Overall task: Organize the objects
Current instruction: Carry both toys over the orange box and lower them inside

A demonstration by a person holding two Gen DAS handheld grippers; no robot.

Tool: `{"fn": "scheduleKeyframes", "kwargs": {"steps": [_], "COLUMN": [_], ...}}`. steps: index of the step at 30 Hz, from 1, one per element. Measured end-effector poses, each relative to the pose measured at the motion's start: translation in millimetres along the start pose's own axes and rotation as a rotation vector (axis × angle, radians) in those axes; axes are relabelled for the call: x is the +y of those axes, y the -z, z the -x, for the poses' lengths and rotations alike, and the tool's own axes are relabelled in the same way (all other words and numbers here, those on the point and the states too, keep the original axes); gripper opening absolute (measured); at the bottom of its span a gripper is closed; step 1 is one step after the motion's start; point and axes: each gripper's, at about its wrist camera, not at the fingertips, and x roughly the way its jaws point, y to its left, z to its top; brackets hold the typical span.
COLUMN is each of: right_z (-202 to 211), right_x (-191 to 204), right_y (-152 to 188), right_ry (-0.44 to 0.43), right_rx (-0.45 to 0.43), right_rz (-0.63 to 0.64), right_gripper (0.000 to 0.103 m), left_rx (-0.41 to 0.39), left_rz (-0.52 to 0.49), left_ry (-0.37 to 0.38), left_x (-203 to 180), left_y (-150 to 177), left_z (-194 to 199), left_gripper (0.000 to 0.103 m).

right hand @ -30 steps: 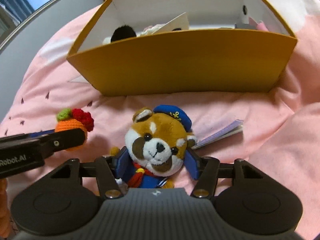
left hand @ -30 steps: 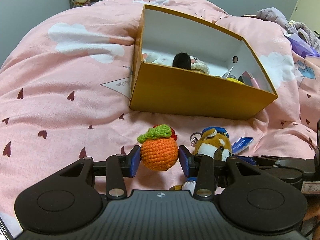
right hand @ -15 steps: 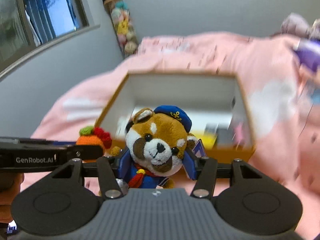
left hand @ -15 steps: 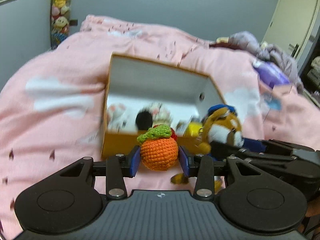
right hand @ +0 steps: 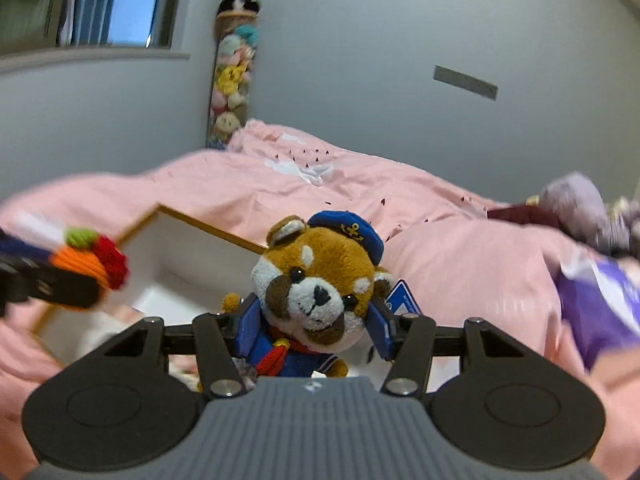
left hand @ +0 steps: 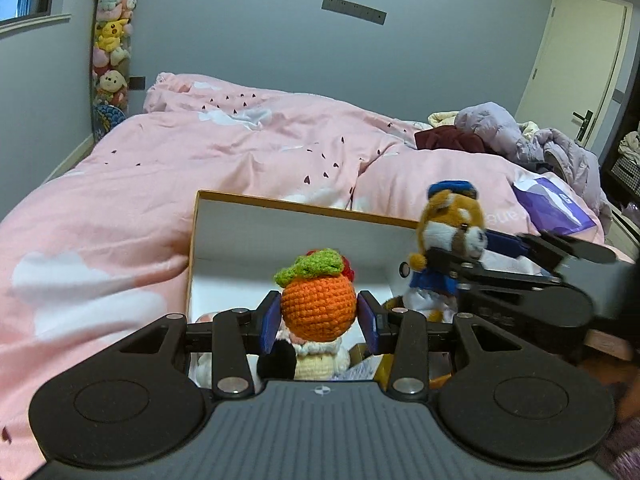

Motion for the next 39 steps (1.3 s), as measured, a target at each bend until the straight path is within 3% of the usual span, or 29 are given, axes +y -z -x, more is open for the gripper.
{"fn": "scheduleKeyframes", "kwargs": {"steps": [5, 11, 13, 16, 21, 29, 39], "right_z": [-49.4, -75.7, -85.9, -92.0, -100.8, -79.6, -6.0], "right_x": [4.0, 26.4, 29.7, 31.4, 28.2, 12.5, -16.4], "right_y": [6.9, 16.6, 20.6, 25.0, 26.6, 21.5, 35.3], "right_ry": [0.031, 0.008, -0.02, -0.012, -0.009, -0.009, 0.011], "right_rx": [0.073, 0.104, 0.17, 0.178, 0.209, 0.173, 0.125], "right_rz": [0.108, 0.263, 0.278, 0.284, 0.234, 0.156, -0.108], "right_gripper": [0.058, 0.059, 0.059, 0.059, 0.06, 0.064, 0.06], "left_rx": [0.023, 0.043, 0.043, 0.042, 0.052, 0.065, 0.104], "left_rz": [0.011, 0.011, 0.015, 0.021, 0.025, 0.028, 0.001], "left_ry": [-0.004, 0.0, 0.002, -0.003, -0.005, -0.004, 0.033], "left_x": [6.4, 10.7, 11.9, 14.0, 15.4, 14.2, -4.0], "left_y": [-2.1, -4.0, -4.4, -5.3, -4.7, -1.5, -2.6], "left_z": [-19.6, -38.0, -39.3, -40.2, -44.1, -48.6, -72.5], "left_gripper": [0.047, 0.047, 0.047, 0.047, 0.047, 0.047, 0.047]}}
